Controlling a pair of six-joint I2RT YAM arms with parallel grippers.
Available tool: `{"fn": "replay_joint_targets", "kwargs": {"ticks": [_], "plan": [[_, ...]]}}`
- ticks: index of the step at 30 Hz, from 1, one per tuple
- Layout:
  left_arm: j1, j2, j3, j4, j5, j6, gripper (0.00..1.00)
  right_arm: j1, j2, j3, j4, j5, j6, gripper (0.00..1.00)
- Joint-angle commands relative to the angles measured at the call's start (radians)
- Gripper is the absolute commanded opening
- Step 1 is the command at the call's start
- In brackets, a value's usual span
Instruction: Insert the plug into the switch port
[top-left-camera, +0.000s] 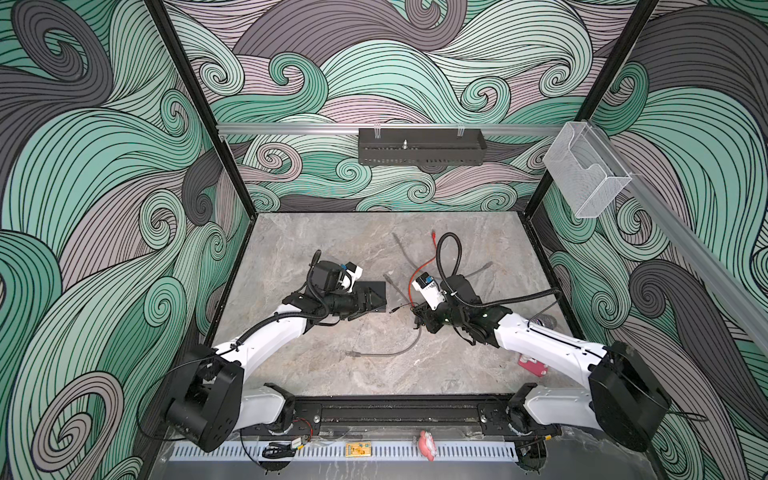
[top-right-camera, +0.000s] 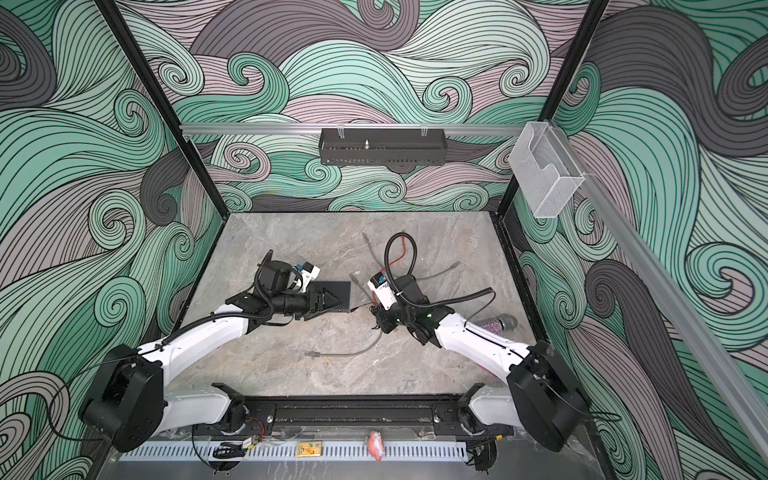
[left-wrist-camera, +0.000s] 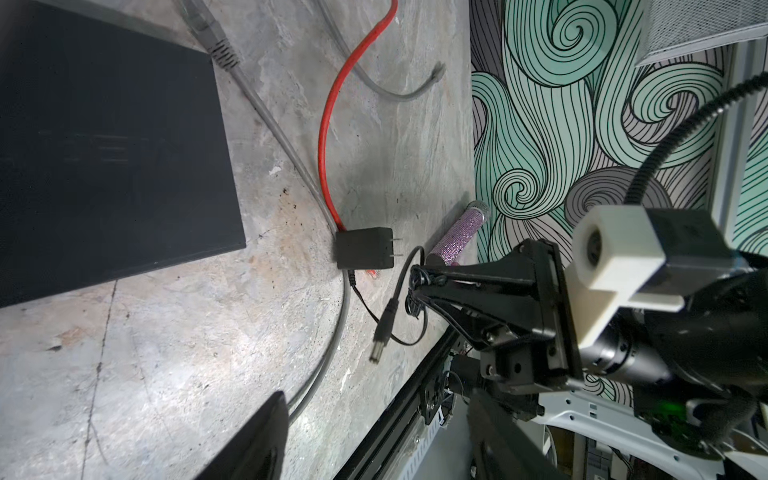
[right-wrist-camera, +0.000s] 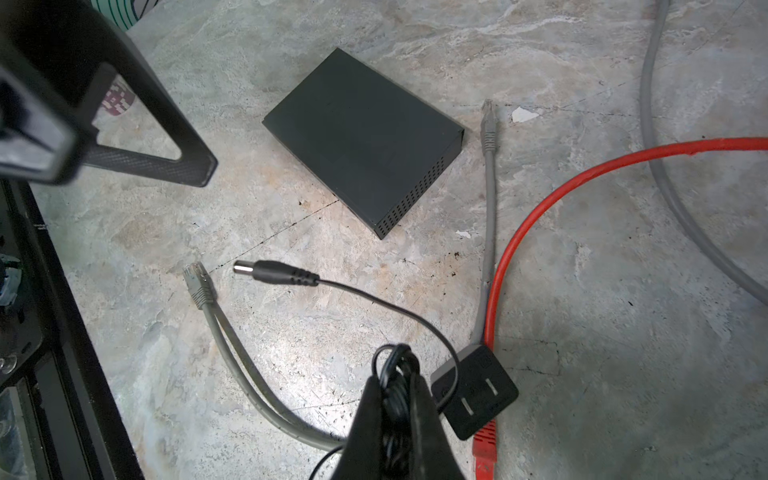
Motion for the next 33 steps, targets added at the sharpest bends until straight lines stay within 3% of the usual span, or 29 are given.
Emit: {"fn": "replay_joint_targets", "kwargs": {"ticks": [1,4,7,13,24,27,30,33], "plan": [[-0.034,0.031,-0.006,0.101,0.008,-0.057,0.64,0.021,-0.007,0.025,0.026,0.029,-0.005,0.07],[-0.051,0.058,-0.017,0.138,0.007,-0.075,0.48,0.038,-0.015,0.026,0.028,0.043,-0.002,0.07],[-0.068,0.08,-0.011,0.147,0.009,-0.073,0.42,0.05,-0.022,0.03,0.031,0.051,-0.003,0.07],[-0.078,0.099,-0.013,0.17,0.013,-0.078,0.33,0.059,-0.037,0.025,0.044,0.058,0.012,0.07],[-0.08,0.095,-0.048,0.166,0.064,-0.051,0.37,0.058,-0.066,0.023,0.043,0.063,0.034,0.06],[-0.078,0.081,-0.052,0.155,0.056,-0.039,0.33,0.058,-0.072,0.019,0.043,0.061,0.035,0.06],[-0.08,0.073,-0.043,0.147,0.054,-0.033,0.19,0.058,-0.073,0.014,0.046,0.056,0.035,0.06],[-0.079,0.075,-0.039,0.156,0.06,-0.036,0.17,0.059,-0.065,0.014,0.044,0.055,0.039,0.06]]}}
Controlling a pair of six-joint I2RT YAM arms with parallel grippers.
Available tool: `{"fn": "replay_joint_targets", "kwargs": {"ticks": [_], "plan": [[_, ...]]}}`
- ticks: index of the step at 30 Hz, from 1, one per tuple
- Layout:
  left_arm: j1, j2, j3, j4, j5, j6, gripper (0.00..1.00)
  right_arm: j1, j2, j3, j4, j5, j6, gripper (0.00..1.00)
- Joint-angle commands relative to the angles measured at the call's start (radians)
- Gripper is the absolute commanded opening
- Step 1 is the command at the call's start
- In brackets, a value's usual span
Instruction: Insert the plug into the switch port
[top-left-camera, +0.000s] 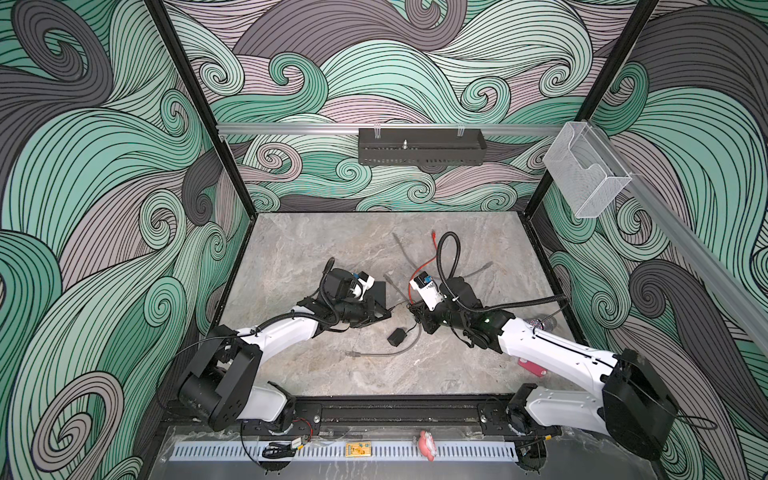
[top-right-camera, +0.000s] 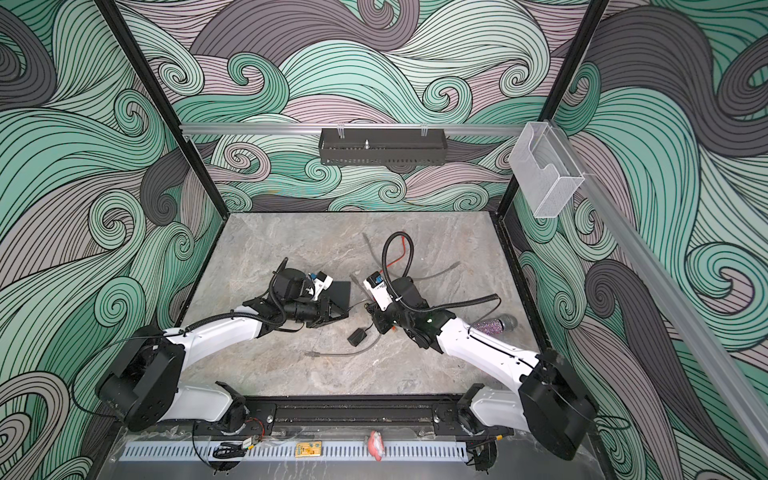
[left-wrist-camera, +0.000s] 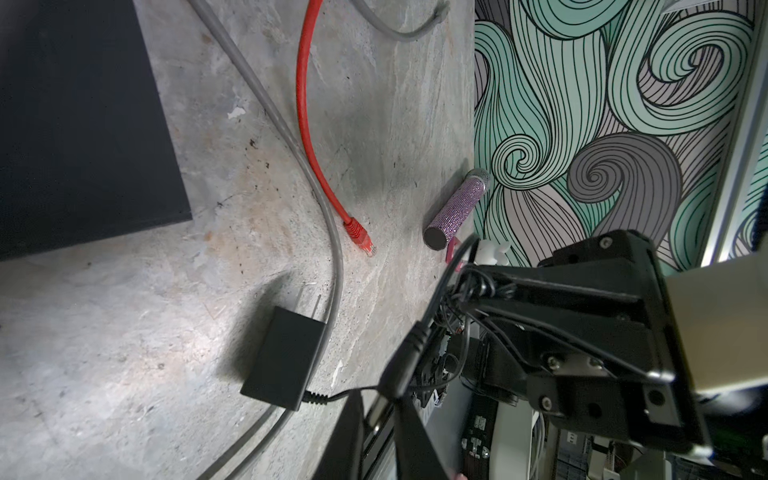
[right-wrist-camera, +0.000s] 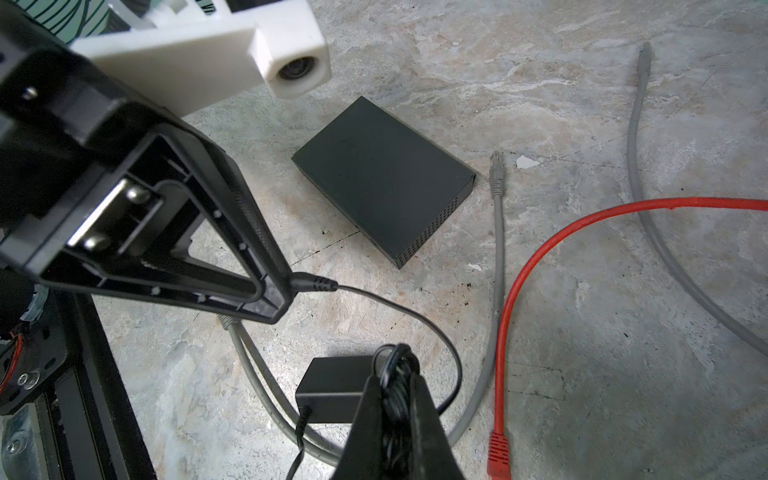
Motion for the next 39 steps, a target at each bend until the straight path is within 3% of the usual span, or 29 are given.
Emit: {"fn": "replay_joint_targets", "kwargs": {"ticks": [1,5,10,16,22,28,33,39], "plan": [[-0.005,-0.016,0.018,0.021,0.029,0.007,0.17,0.006,-0.005,0.012,0.012,0.007,0.018,0.06],[-0.005,-0.009,0.007,0.076,0.059,-0.022,0.16,0.008,0.005,0.009,0.021,-0.001,0.026,0.06],[-0.004,-0.013,0.02,0.035,0.057,0.013,0.02,0.008,0.011,0.004,0.024,-0.008,0.025,0.07],[-0.005,-0.045,0.035,-0.008,0.058,0.063,0.0,0.007,0.009,-0.014,0.017,0.009,0.015,0.09],[-0.004,-0.047,0.056,-0.068,0.056,0.098,0.0,0.007,-0.001,0.0,-0.035,0.05,-0.034,0.31],[-0.003,-0.027,0.091,-0.152,0.082,0.159,0.0,0.007,-0.033,0.013,-0.084,0.123,-0.181,0.36],[-0.004,0.026,0.19,-0.374,0.11,0.298,0.0,0.008,0.008,0.021,-0.046,-0.028,-0.38,0.36],[-0.005,0.082,0.217,-0.398,0.165,0.313,0.0,0.026,-0.002,-0.066,0.11,-0.079,-0.593,0.35]]}}
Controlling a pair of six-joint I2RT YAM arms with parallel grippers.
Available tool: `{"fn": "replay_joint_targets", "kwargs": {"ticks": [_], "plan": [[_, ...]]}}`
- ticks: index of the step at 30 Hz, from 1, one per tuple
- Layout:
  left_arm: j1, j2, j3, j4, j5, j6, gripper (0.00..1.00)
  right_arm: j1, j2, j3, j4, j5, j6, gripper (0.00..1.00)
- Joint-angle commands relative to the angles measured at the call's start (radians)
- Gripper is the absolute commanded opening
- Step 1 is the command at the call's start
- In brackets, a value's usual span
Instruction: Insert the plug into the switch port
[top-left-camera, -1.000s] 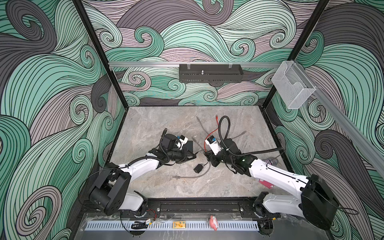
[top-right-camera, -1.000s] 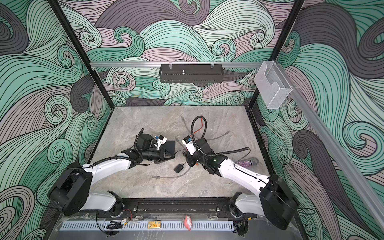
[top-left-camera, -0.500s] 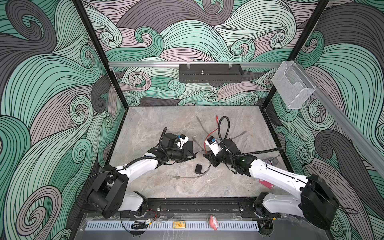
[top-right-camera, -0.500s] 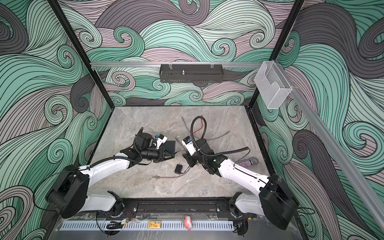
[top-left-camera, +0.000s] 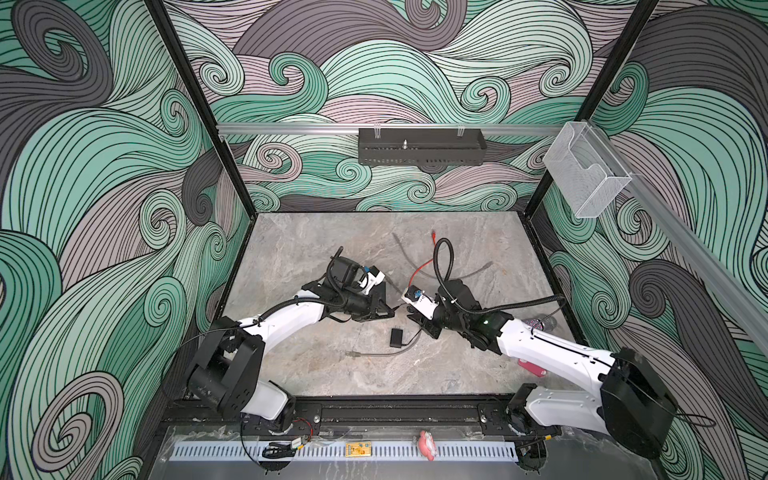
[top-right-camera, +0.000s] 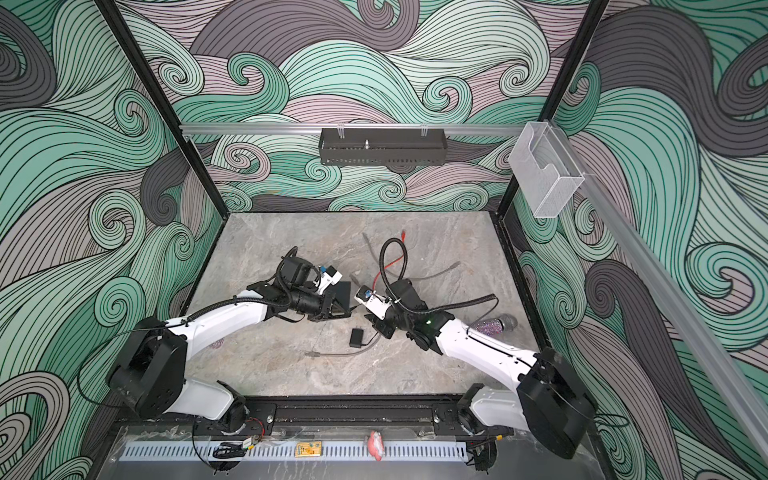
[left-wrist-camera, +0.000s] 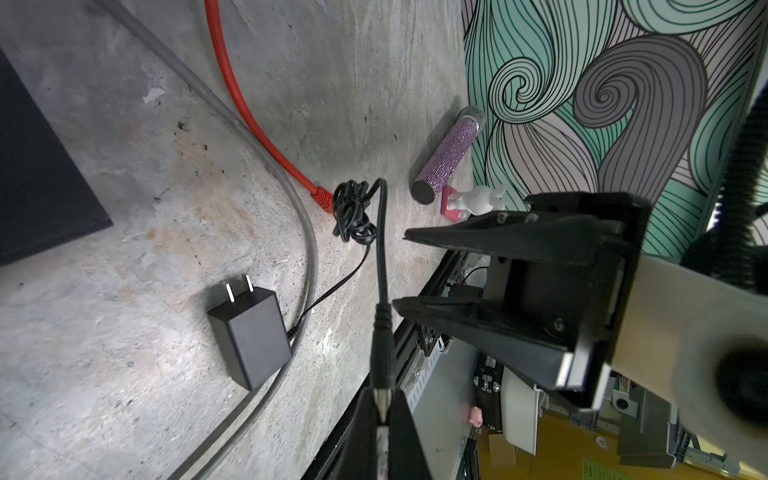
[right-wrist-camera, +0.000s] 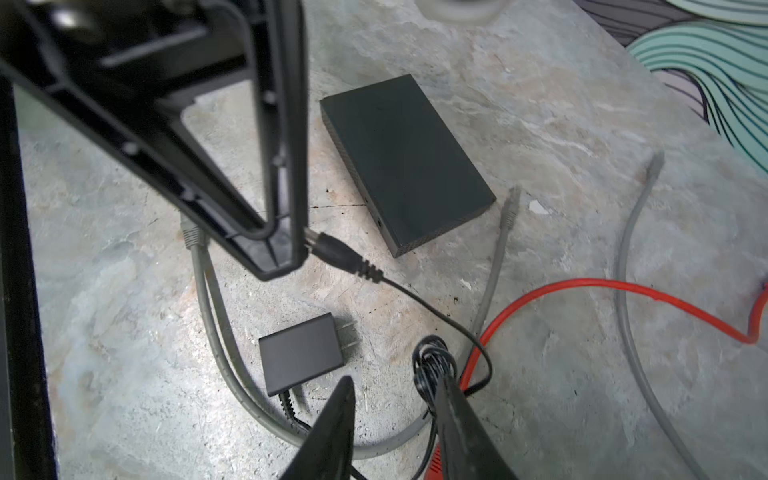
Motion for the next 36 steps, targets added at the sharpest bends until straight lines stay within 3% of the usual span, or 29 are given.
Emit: {"fn": "replay_joint_targets", "kwargs": {"ticks": [1,6,20,30,36], "plan": [[-0.005,0.002,0.02,-0.087,0.051,0.057,0.0,0.009,-0.009,-0.025,0.078,-0.046,-0.153,0.34],[-0.005,0.005,0.024,-0.104,0.076,0.073,0.0,0.021,0.032,-0.003,0.081,-0.121,-0.231,0.33],[-0.025,0.027,0.035,-0.157,0.095,0.104,0.0,0.108,0.155,0.059,0.106,0.011,-0.336,0.28],[-0.028,0.021,0.044,-0.169,0.055,0.106,0.0,0.115,0.045,0.038,-0.012,0.039,-0.322,0.3],[-0.028,0.032,0.038,-0.175,0.066,0.112,0.0,0.115,0.001,0.002,0.057,0.062,-0.367,0.33]]}}
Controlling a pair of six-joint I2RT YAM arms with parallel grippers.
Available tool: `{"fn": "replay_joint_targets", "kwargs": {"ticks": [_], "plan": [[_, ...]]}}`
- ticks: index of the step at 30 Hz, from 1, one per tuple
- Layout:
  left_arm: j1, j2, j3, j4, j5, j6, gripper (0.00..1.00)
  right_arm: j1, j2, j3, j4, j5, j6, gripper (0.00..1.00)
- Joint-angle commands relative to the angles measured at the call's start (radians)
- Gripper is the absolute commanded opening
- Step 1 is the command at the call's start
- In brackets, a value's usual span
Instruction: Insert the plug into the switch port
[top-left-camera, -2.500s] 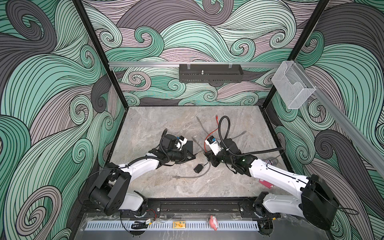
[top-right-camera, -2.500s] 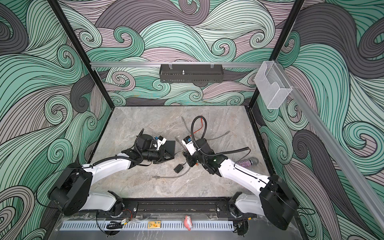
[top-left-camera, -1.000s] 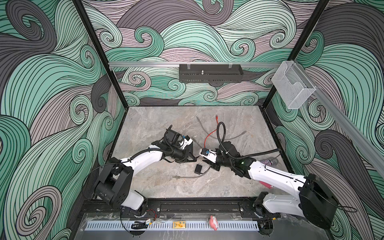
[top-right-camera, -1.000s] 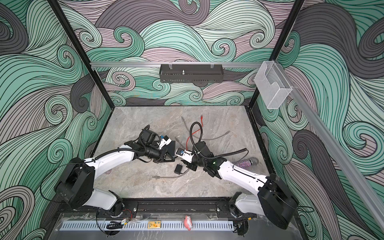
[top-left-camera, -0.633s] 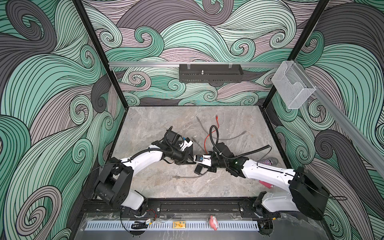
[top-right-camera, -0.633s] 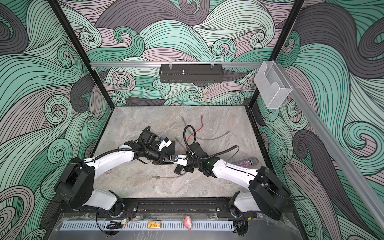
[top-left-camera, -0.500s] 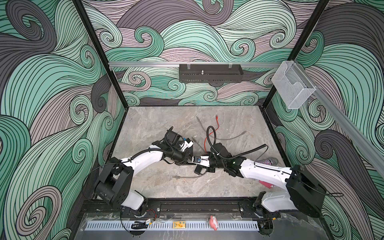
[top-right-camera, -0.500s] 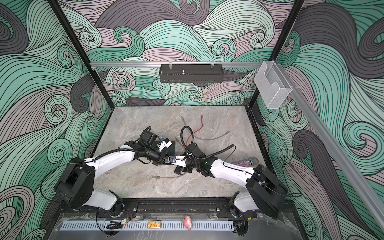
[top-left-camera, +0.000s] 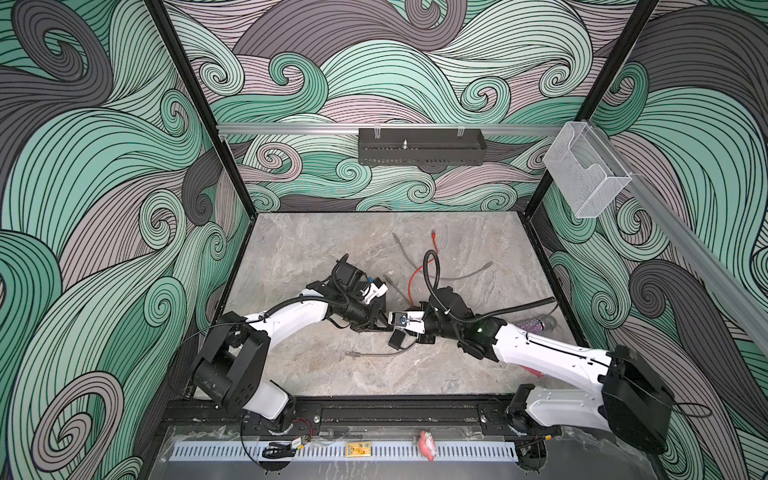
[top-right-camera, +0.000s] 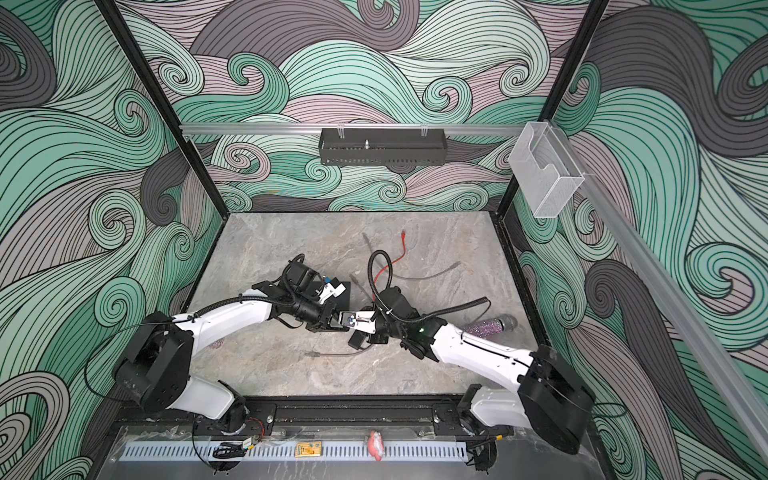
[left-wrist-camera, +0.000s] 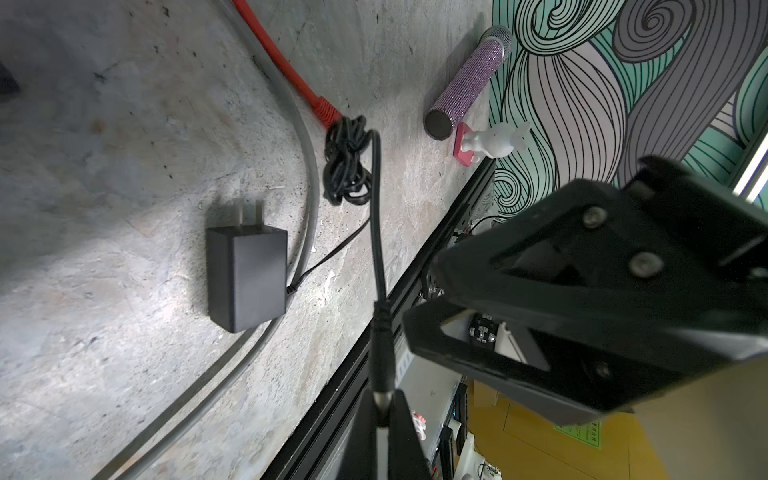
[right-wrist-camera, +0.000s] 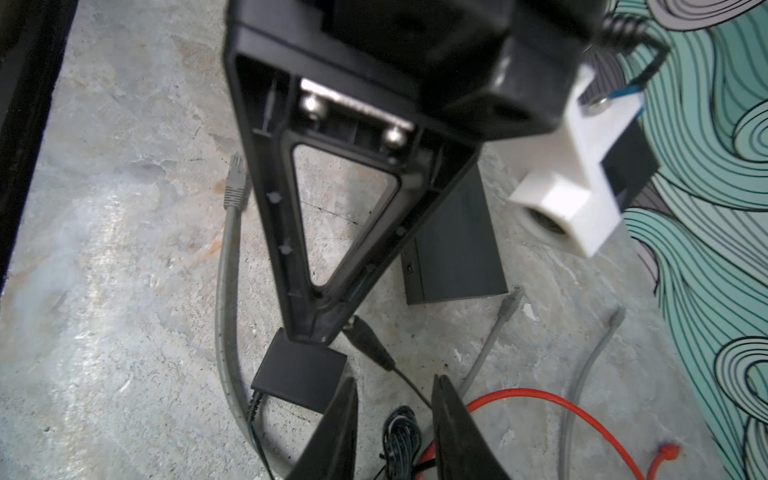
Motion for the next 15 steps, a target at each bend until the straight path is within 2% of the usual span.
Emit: {"fn": "replay_joint_targets", "kwargs": {"ticks": [1,5,15], "plan": [[-0.009,0.006,0.028,-0.03,0.015,0.027,0.0,0.004,0.021,-0.003,0.015,0.015,-0.043,0.34],[-0.01,-0.005,0.027,-0.035,0.018,0.033,0.0,0.005,0.082,0.018,0.01,0.015,-0.078,0.35],[-0.019,0.011,0.033,-0.039,0.036,0.037,0.0,0.006,0.116,0.029,0.061,-0.005,-0.093,0.33]]}}
